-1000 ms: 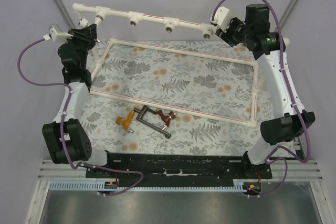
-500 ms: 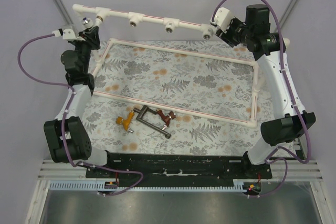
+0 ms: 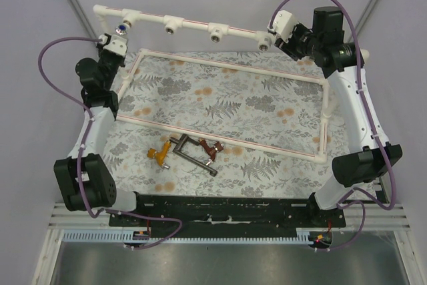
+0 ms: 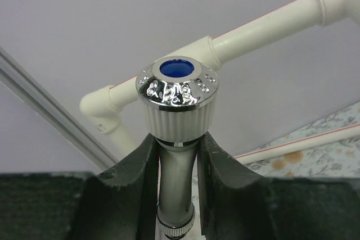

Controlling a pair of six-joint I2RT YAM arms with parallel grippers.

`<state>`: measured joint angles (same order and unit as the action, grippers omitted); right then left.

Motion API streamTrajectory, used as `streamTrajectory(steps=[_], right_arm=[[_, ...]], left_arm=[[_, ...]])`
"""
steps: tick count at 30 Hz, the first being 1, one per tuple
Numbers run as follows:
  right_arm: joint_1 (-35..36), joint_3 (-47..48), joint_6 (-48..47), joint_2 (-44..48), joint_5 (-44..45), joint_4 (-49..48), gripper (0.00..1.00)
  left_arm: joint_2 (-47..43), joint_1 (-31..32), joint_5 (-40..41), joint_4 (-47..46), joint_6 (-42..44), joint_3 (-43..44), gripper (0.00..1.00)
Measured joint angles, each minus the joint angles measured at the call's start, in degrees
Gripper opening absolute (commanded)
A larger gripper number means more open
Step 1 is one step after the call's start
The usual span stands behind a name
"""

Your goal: Install the water faucets

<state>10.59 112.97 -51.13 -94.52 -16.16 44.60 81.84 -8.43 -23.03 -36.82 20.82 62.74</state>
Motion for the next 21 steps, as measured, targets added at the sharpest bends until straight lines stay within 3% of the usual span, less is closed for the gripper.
streamTrajectory(steps=[8, 11, 16, 21], right_arm=[[0.0, -0.11, 0.02, 0.26, 0.07, 0.28, 0.0], [0.07, -0.24, 0.02, 0.46, 0.04, 0.52, 0.0], [0.04, -0.33, 0.04, 0.74, 0.09, 1.05, 0.0], [0.07, -0.33, 0.07, 0.96, 0.04, 1.6, 0.0]], left_arm=[[-1.73, 0.57, -2.67, 15.54, 23.82, 4.46, 0.02], [-2.58, 0.59, -2.71, 19.02, 29.79, 4.76, 0.07], [-3.15, 0.9, -2.58, 19.69, 32.33, 4.5, 0.3], [-3.54, 0.92, -2.62, 16.02, 28.46, 2.43, 0.58]])
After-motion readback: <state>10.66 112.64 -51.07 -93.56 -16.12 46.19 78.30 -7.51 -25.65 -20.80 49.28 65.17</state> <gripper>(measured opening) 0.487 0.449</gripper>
